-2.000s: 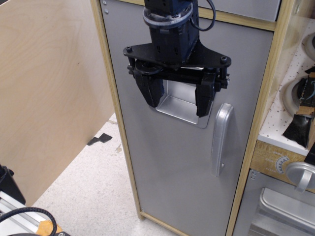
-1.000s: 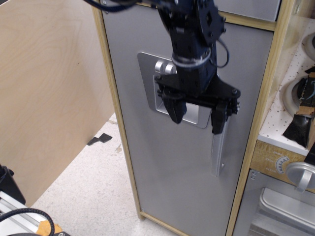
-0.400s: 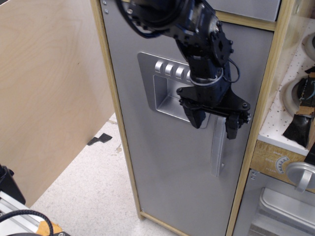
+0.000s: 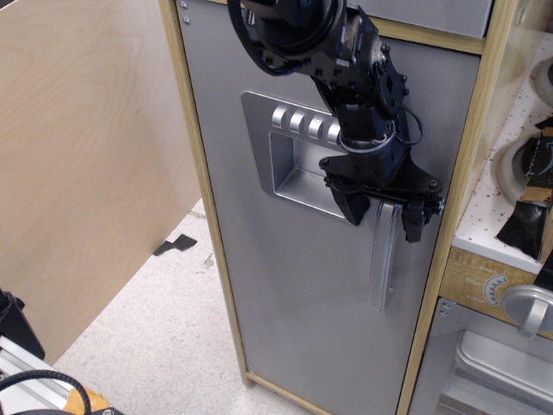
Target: Open fridge
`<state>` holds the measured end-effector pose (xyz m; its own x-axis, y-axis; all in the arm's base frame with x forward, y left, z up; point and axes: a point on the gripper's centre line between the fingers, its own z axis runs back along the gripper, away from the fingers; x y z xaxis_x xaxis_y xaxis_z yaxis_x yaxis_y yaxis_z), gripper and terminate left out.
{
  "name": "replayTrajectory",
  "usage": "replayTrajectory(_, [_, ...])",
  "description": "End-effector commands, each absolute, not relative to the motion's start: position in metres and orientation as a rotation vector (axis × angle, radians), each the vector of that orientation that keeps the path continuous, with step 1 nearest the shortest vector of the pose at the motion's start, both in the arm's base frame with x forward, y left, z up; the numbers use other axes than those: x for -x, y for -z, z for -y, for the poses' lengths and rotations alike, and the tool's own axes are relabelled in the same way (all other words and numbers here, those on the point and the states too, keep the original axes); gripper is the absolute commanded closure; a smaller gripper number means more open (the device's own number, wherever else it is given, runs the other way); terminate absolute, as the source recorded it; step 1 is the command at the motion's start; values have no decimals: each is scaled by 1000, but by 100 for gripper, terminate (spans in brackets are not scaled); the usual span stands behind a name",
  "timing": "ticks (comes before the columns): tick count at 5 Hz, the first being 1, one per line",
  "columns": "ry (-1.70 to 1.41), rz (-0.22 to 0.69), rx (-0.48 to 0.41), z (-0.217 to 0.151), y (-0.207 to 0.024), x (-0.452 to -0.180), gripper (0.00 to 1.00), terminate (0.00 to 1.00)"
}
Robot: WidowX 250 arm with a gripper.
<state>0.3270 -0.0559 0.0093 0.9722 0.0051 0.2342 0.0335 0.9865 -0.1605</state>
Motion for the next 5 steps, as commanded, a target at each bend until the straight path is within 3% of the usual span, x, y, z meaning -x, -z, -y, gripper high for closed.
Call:
replayTrajectory(1, [-24,315,155,58,-21,-350,100,0])
replayTrajectory(2, [-32,325,152,58,-22,-351,100,0])
replayTrajectory(5, [-173,285,163,75,-15,-281,100,0])
